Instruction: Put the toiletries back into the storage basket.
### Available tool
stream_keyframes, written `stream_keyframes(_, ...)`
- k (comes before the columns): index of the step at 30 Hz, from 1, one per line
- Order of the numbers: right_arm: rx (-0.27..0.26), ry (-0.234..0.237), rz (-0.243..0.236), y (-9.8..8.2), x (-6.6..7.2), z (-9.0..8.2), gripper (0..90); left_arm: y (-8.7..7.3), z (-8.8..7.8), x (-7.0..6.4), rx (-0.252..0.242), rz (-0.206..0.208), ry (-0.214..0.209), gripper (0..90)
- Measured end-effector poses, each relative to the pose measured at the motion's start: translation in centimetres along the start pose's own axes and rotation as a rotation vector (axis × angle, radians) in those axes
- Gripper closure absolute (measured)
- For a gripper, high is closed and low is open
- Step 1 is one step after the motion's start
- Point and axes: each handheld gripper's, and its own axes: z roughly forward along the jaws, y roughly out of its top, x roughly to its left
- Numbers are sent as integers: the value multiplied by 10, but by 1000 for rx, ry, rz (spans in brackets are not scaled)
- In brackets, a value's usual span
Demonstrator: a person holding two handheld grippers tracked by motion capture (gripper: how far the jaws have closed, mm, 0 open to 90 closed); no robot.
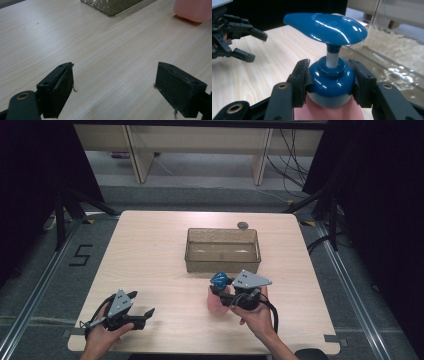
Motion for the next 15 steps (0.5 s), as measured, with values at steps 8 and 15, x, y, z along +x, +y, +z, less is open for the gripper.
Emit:
stream_keyframes(8, -16, -47, 12, 15, -10, -8, 536, -1, 0, -1, -4, -24, -5, 148)
stream_keyframes(15, -21, -62, 5, 26, -24, -12, 536, -1, 0, -1, -7, -22, -4, 148)
